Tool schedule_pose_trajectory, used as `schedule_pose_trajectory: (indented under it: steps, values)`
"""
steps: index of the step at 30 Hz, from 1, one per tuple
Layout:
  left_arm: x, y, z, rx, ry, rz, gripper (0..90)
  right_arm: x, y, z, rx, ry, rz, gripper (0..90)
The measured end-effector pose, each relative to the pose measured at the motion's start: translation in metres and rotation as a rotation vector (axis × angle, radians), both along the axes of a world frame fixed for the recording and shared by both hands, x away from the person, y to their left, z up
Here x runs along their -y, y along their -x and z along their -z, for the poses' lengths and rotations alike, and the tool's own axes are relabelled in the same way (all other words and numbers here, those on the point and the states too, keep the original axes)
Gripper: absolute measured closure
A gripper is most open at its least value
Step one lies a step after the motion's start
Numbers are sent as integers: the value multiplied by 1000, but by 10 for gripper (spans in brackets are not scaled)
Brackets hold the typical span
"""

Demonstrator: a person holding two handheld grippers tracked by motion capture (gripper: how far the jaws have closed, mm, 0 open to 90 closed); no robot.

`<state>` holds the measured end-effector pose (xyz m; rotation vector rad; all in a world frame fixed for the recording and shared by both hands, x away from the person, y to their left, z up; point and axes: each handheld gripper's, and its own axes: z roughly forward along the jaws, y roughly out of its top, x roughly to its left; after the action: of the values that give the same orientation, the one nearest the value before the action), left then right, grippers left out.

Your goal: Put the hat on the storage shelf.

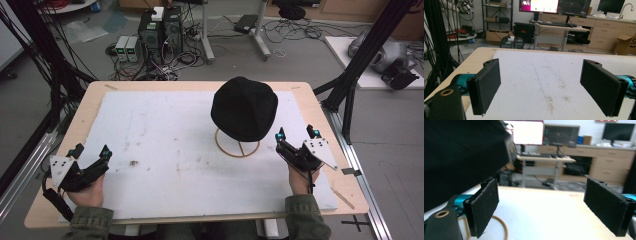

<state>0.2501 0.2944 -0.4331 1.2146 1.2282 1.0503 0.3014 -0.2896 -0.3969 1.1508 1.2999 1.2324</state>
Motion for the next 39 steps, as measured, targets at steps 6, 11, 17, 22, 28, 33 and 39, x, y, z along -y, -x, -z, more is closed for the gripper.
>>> schedule_pose_trajectory:
  steps: [6,11,17,22,28,33,39]
  values:
    - [0,0,0,-2,2,-2,170,-3,3,8,0,17,31,119]
    - [-1,0,0,-4,1,-4,170,4,1,15,-53,-45,35,124]
    - [0,0,0,-1,1,-3,170,7,2,16,-65,-63,40,124]
    - [0,-1,0,-2,2,-6,170,7,1,16,-72,-56,38,124]
    - [-1,0,0,-4,0,-4,170,8,1,16,-77,-63,41,124]
    - [-1,-1,0,-3,-1,-5,171,7,1,17,-83,-62,37,124]
    - [-1,-1,0,-3,-2,-6,171,7,0,17,-86,-61,38,124]
